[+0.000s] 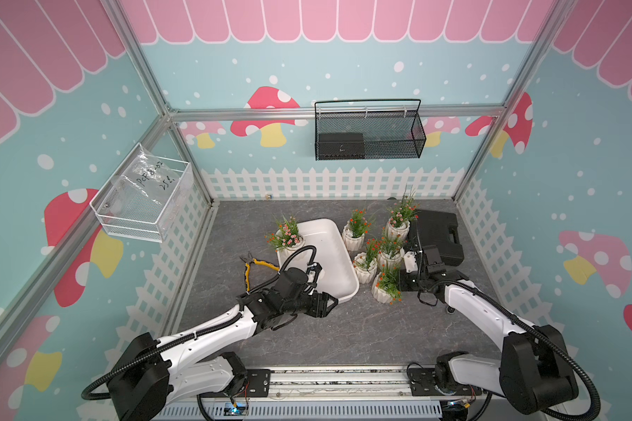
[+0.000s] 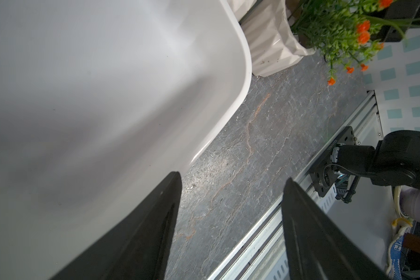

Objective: Put the potted gypsophila into the storage box
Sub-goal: Pick up the baby's breath potted plant from the center of the board.

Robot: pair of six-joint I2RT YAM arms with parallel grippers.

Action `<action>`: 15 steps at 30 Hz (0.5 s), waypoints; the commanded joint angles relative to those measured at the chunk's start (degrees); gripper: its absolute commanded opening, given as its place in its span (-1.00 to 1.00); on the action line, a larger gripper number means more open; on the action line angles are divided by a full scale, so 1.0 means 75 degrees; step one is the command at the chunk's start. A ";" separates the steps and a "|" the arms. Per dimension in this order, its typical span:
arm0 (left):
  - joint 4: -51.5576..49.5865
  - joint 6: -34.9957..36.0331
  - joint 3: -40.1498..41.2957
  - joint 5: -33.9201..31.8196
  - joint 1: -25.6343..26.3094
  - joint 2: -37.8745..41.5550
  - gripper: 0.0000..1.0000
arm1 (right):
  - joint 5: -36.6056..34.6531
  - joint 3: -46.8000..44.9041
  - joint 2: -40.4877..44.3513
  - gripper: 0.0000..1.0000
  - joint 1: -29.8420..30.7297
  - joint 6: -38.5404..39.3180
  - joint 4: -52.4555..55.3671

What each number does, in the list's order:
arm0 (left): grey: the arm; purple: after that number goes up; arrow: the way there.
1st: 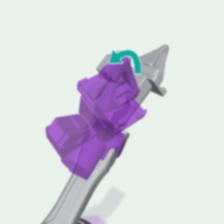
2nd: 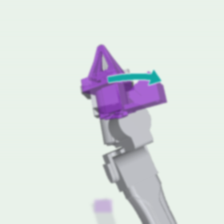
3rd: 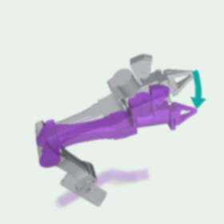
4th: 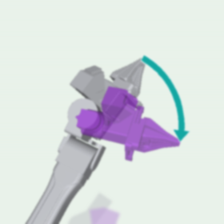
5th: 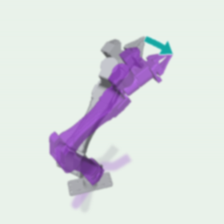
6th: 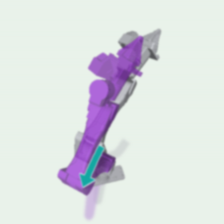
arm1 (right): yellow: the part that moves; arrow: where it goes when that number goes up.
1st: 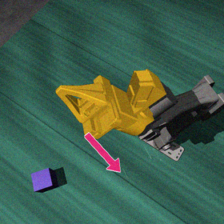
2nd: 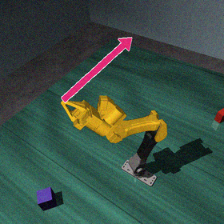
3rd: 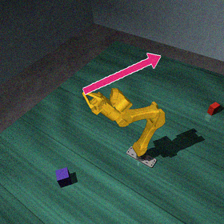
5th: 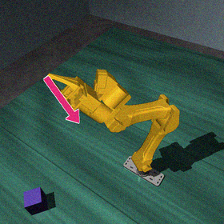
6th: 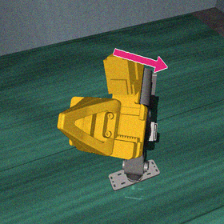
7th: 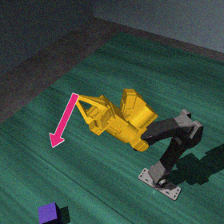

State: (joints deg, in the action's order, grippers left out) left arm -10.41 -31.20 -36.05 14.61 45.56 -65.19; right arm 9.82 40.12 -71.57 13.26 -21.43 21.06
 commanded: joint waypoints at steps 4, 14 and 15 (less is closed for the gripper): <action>-0.0010 0.0094 -0.0086 -0.0179 0.0042 -0.0021 0.34 | -0.0117 0.0211 0.0434 -1.00 0.0061 0.0021 0.0594; 0.0078 0.0129 -0.0061 -0.0201 0.0042 -0.0045 0.34 | -0.0181 0.0551 0.1047 -1.00 0.0061 -0.0014 0.1038; 0.0080 0.0129 -0.0057 -0.0217 0.0044 -0.0039 0.34 | -0.0174 0.0597 0.1125 -1.00 0.0058 -0.0011 0.1076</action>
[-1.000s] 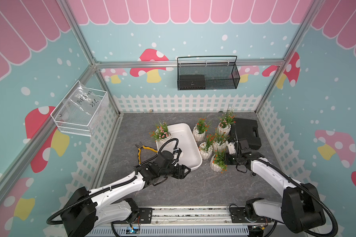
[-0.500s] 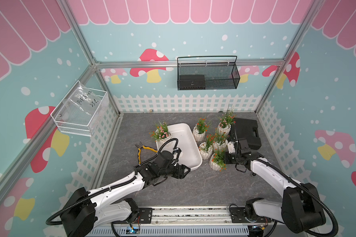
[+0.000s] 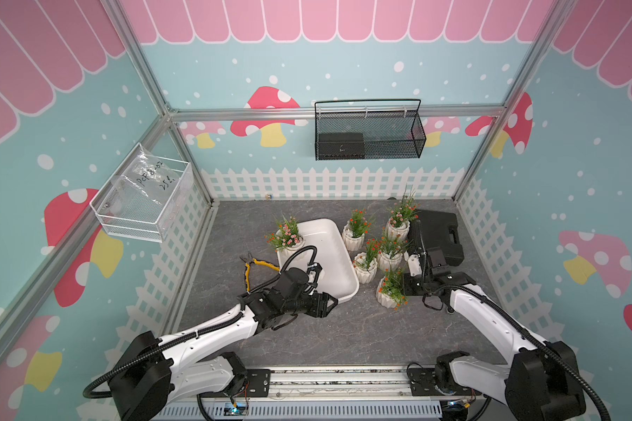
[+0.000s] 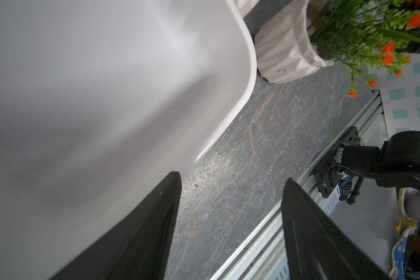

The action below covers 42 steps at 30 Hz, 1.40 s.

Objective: Put the potted gypsophila into the storage box
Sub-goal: Pick up the baby's breath potted plant from the center of the board, then place the baby's breath potted plant at the storage box.

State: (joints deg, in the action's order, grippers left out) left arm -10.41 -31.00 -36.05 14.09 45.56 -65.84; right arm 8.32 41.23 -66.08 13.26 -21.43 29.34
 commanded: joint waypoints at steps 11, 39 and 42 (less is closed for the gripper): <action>0.0031 0.0107 -0.0068 -0.0132 0.0043 0.0049 0.34 | 0.0313 0.0773 0.0632 -1.00 0.0061 0.0135 0.0144; -0.0131 -0.0055 0.0105 -0.0723 0.0039 0.1091 0.29 | 0.1075 0.2650 0.0330 -1.00 0.0494 0.0738 0.0854; -0.0323 -0.0102 0.0151 -0.1150 0.0031 0.1482 0.27 | 0.1139 0.3018 0.0059 -1.00 0.0699 0.0713 0.0818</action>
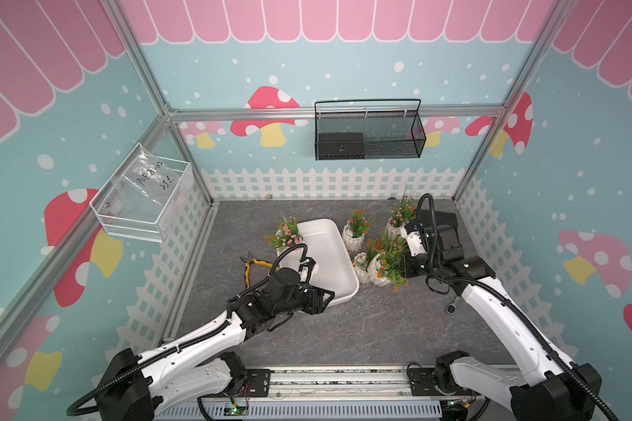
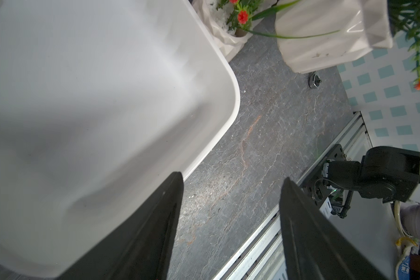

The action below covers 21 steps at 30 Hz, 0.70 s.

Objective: Put the potted gypsophila into the storage box
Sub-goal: Place the baby's breath potted plant at the storage box.

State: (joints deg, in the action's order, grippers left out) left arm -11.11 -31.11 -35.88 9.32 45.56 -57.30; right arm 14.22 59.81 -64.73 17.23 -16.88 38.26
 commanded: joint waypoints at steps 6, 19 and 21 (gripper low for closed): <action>-0.0555 -0.0197 0.0290 -0.1360 -0.0050 0.1146 0.27 | 0.0439 0.1113 -0.0789 -1.00 0.0526 0.0073 -0.0615; -0.0386 -0.0527 0.0860 -0.1746 -0.0862 0.2236 0.28 | 0.0498 0.2360 -0.2435 -1.00 0.1246 0.0152 -0.1255; -0.0266 -0.0596 0.0955 -0.1557 -0.0981 0.2342 0.29 | 0.0523 0.2576 -0.2725 -1.00 0.1347 0.0187 -0.1332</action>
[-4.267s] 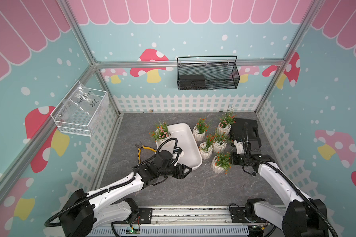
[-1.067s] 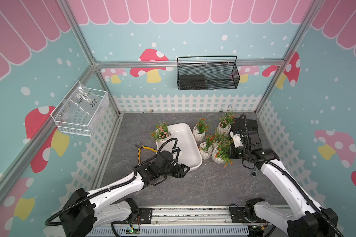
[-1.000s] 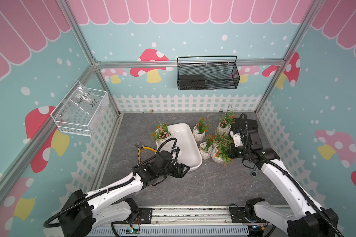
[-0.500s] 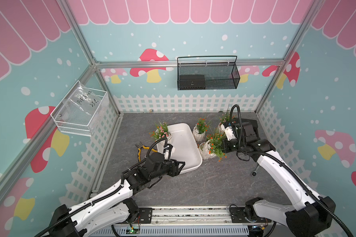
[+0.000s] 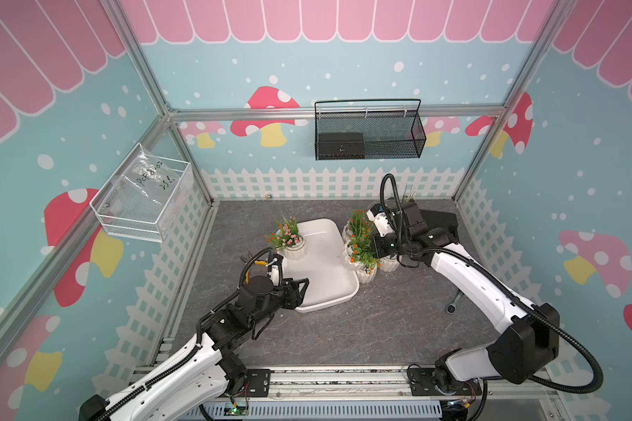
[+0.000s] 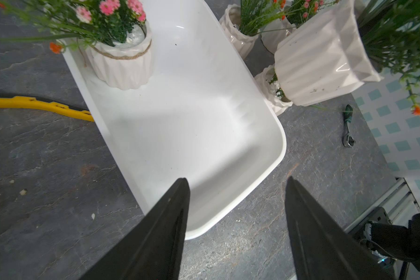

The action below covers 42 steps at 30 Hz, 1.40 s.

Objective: Put the potted gypsophila into the storage box
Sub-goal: Place the baby's breath potted plant at the storage box.

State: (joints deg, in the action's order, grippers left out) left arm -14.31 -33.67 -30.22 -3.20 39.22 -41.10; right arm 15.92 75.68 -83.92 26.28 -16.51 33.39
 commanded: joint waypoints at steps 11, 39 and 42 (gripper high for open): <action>0.1284 -0.0127 0.0866 0.0456 -0.0718 0.0025 0.29 | 0.0444 0.2418 -0.2087 -1.00 0.0394 0.0322 -0.0544; 0.1459 0.1138 0.0753 0.0062 -0.0782 -0.0811 0.28 | 0.0710 0.6529 -0.5904 -1.00 0.0433 0.1545 0.0815; 0.1445 0.1149 0.0819 -0.0030 -0.0783 -0.0697 0.28 | 0.0735 0.6785 -0.6154 -1.00 0.0423 0.1616 0.0834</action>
State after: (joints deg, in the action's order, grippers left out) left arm -3.01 -26.24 -23.49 -1.67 33.71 -47.40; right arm 18.85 123.09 -129.38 28.99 -6.39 41.19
